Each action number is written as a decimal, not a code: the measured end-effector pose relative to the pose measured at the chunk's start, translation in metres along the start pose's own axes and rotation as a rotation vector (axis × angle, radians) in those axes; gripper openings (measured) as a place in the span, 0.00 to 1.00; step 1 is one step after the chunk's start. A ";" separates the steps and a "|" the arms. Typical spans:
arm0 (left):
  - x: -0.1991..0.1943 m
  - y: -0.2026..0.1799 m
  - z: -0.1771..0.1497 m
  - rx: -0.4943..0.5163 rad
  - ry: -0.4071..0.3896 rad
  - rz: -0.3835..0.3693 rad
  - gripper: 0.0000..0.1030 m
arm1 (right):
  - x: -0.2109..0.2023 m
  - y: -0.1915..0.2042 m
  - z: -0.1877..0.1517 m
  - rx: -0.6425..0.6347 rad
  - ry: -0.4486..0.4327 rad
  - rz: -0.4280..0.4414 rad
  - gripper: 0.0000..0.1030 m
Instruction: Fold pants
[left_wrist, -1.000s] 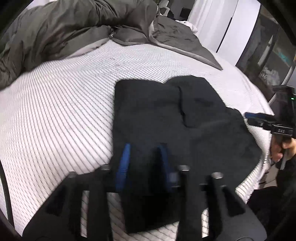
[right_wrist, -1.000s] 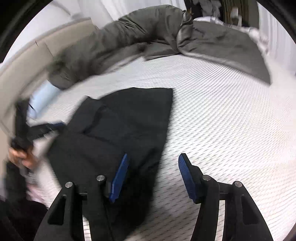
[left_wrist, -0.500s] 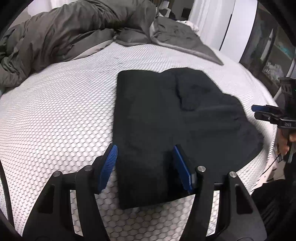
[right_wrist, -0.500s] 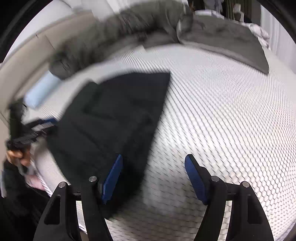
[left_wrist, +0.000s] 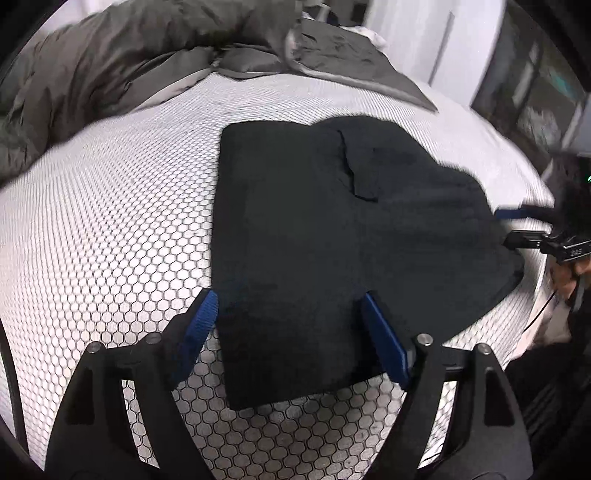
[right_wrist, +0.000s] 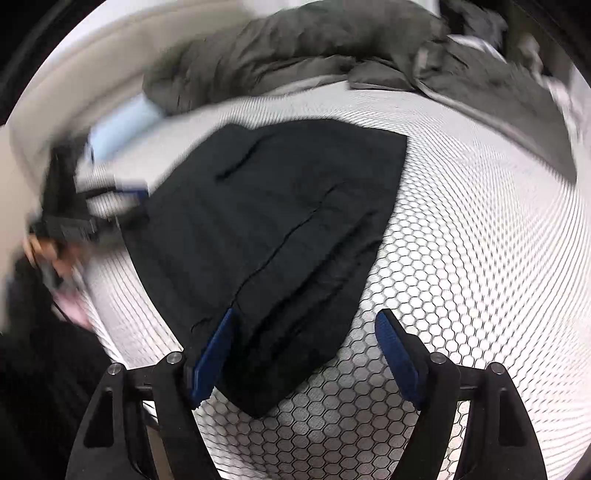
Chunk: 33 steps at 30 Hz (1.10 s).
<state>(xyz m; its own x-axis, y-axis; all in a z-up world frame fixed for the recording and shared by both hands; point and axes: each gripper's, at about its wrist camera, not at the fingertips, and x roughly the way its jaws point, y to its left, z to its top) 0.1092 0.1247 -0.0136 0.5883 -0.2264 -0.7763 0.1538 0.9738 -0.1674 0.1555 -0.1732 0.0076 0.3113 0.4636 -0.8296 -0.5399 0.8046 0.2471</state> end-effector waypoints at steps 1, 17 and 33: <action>0.000 0.008 0.002 -0.044 0.000 -0.018 0.76 | -0.001 -0.009 0.003 0.054 -0.012 0.025 0.77; 0.029 0.034 0.022 -0.210 -0.007 -0.049 0.40 | 0.040 -0.051 0.041 0.288 -0.052 0.010 0.36; 0.006 -0.038 -0.003 0.018 -0.081 0.181 0.81 | 0.021 0.007 0.013 0.067 0.025 -0.174 0.82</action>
<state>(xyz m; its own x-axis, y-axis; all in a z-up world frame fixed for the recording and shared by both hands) 0.1045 0.0864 -0.0133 0.6695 -0.0490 -0.7412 0.0535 0.9984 -0.0177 0.1680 -0.1530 -0.0017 0.3753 0.3062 -0.8748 -0.4262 0.8952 0.1305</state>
